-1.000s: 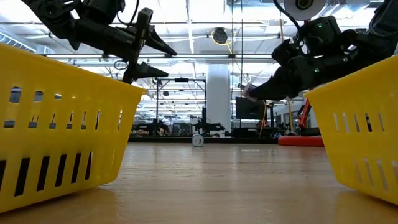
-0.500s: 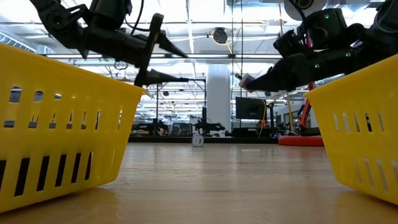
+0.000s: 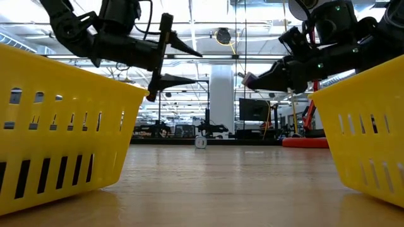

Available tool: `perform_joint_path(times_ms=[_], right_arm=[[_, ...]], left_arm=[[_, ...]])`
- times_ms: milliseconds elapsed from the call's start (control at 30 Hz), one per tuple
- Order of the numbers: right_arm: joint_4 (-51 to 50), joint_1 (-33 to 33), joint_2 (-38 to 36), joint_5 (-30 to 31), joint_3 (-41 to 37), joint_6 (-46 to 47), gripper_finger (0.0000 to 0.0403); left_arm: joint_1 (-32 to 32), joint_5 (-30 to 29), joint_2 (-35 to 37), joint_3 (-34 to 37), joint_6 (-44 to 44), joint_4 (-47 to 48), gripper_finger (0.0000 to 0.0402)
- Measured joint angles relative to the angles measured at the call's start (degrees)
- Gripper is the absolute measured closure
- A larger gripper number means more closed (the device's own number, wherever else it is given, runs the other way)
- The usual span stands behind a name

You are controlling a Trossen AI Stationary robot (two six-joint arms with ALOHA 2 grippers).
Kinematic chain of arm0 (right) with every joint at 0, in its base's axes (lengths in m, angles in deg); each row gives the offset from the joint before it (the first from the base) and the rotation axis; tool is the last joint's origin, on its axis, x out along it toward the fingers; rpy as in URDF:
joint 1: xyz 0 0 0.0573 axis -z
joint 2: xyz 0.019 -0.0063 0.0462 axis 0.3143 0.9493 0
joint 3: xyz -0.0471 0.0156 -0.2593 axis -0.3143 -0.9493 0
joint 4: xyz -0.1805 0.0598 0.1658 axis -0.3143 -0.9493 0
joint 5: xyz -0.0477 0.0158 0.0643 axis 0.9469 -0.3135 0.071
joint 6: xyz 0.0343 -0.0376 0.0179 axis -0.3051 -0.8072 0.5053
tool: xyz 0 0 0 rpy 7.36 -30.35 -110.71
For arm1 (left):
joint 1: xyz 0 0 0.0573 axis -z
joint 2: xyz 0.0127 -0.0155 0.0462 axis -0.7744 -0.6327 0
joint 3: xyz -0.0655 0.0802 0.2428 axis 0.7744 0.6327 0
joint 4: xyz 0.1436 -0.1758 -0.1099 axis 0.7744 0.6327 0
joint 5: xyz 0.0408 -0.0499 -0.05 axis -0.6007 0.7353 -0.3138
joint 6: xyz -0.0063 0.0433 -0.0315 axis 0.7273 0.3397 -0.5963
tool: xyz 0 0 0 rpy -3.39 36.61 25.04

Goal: Pick & Place Office items
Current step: Put the purple adapter into the left yellow bin

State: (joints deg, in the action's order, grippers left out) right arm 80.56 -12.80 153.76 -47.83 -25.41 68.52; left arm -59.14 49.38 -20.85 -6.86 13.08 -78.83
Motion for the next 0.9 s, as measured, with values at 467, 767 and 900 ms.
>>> perform_joint_path(times_ms=[467, 767, 900], right_arm=[[-1.9, -2.3, 0.0, 0.3, 2.1, -1.6, 0.0276], [-1.9, -2.3, 0.0, 0.4, 2.1, -1.5, 0.0275], [-1.7, -2.4, 0.0, 0.5, 2.1, -1.5, 0.0275]], left_arm=[[1.4, 4.7, -10.8, -15.8, 3.1, 8.7, 0.0128], [1.2, 4.8, -16.0, -21.2, 3.6, 9.8, 0.0128], [1.2, 4.8, -17.8, -23.1, 4.2, 9.8, 0.0128]])
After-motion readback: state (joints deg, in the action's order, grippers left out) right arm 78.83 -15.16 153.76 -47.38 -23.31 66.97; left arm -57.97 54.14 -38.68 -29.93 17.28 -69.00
